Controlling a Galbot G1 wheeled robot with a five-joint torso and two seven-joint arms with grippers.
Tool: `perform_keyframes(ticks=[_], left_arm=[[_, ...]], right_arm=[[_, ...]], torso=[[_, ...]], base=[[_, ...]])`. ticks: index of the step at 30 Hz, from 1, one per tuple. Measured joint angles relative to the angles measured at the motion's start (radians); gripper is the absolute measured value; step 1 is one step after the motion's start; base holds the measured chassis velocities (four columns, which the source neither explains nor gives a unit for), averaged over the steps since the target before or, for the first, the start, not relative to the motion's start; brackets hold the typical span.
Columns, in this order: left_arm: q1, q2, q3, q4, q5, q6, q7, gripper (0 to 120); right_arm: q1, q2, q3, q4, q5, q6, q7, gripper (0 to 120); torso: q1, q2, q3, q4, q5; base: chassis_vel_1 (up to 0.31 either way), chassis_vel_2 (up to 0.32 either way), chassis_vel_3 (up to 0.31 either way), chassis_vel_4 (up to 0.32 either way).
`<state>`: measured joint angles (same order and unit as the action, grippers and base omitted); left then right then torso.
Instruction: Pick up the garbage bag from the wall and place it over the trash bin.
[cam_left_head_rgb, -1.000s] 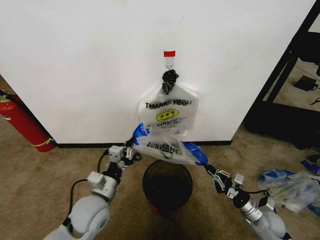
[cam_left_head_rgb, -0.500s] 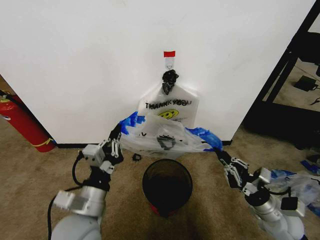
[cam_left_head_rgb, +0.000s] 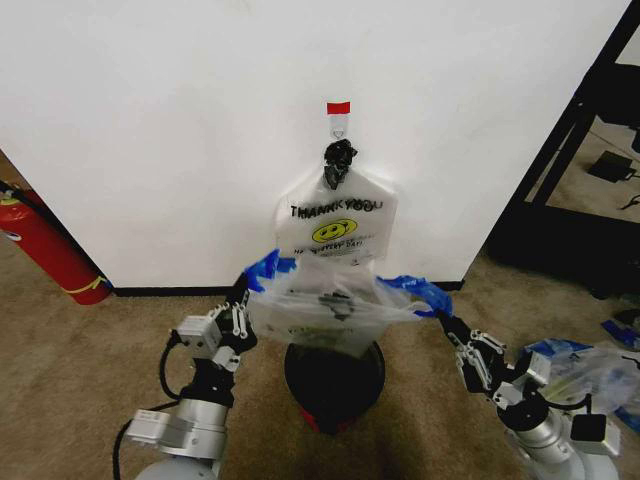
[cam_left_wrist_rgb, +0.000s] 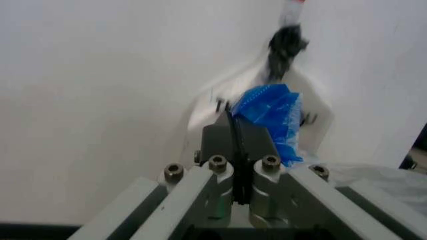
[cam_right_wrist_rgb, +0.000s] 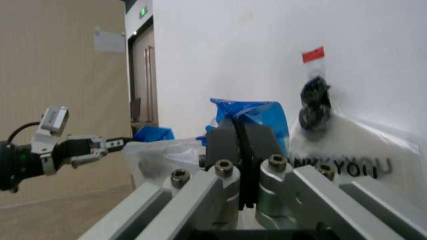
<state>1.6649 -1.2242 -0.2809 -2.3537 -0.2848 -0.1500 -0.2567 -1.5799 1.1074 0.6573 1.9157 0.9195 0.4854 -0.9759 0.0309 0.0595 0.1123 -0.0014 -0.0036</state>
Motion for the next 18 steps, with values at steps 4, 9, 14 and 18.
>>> perform_keyframes(ticks=[4,9,14,18], left_arm=[[0.010,-0.021,0.030,0.076,0.009,-0.011,0.000,0],[0.015,-0.029,0.062,0.118,0.006,-0.010,-0.007,0],[0.013,-0.036,0.088,0.135,0.004,-0.010,-0.009,0],[-0.002,-0.044,0.094,0.148,0.014,-0.026,0.012,0]], right_arm=[[0.042,-0.007,-0.026,-0.067,-0.022,0.014,-0.006,0],[0.089,-0.013,-0.027,-0.135,-0.039,0.024,-0.052,0],[0.119,-0.025,0.037,-0.156,0.011,-0.017,-0.168,0],[0.115,-0.043,0.101,-0.143,0.104,-0.076,-0.262,0]], torso=[[0.000,0.000,0.000,-0.0002,0.0000],[0.000,0.000,0.000,-0.0002,0.0002],[0.000,0.000,0.000,-0.0001,0.0001],[0.000,0.000,0.000,-0.0004,0.0000]], base=[[0.000,0.000,0.000,0.000],[0.000,0.000,0.000,0.000],[0.000,0.000,0.000,0.000],[0.000,0.000,0.000,0.000]])
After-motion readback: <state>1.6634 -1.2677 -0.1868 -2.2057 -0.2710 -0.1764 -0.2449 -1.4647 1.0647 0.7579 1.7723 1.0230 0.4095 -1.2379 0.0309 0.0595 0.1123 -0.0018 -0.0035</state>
